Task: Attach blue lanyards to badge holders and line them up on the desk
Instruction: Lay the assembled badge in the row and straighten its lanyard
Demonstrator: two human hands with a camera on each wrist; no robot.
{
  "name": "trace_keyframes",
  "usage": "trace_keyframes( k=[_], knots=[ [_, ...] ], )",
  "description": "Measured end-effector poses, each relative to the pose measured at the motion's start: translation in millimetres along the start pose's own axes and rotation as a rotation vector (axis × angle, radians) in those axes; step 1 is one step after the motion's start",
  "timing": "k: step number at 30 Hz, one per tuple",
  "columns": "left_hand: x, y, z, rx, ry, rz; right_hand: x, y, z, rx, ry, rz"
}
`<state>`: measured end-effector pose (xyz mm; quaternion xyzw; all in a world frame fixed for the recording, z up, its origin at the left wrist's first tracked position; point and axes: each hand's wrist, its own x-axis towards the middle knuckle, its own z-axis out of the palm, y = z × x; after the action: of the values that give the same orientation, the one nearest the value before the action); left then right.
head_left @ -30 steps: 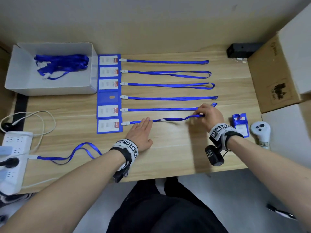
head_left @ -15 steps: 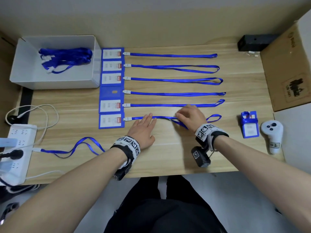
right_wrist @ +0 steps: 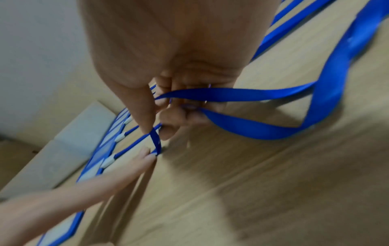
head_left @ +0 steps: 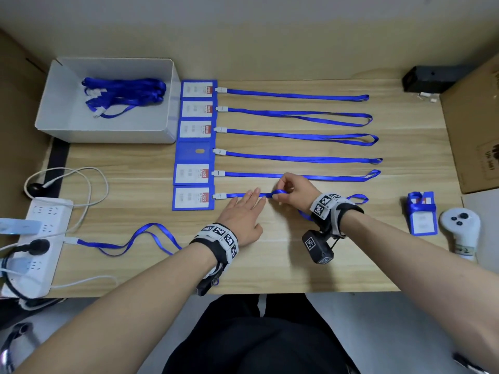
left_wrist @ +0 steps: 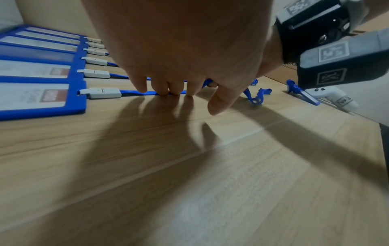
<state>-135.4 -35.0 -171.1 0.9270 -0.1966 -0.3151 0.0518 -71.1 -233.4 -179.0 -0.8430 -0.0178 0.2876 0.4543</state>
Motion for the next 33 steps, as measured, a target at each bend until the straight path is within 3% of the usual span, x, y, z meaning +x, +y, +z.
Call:
trace_keyframes(
  k=[8,17,23,33],
  knots=[
    [-0.9,2.1,-4.5,0.004,-0.04,-0.013,-14.7,0.3,-18.3,0.099,-0.176,0.068],
    [-5.4,4.3,-19.2,-0.047,-0.077,-0.062,-42.1,40.2,-87.4,-0.061,0.003,0.15],
    [-0.9,12.3,-33.5,0.088,-0.142,-0.057,-69.6,87.5,-131.9,-0.147,0.051,0.227],
    [-3.1,23.6,-27.0,0.167,-0.161,-0.093,-92.5,125.4,-152.1,-0.216,0.202,0.31]
  ],
)
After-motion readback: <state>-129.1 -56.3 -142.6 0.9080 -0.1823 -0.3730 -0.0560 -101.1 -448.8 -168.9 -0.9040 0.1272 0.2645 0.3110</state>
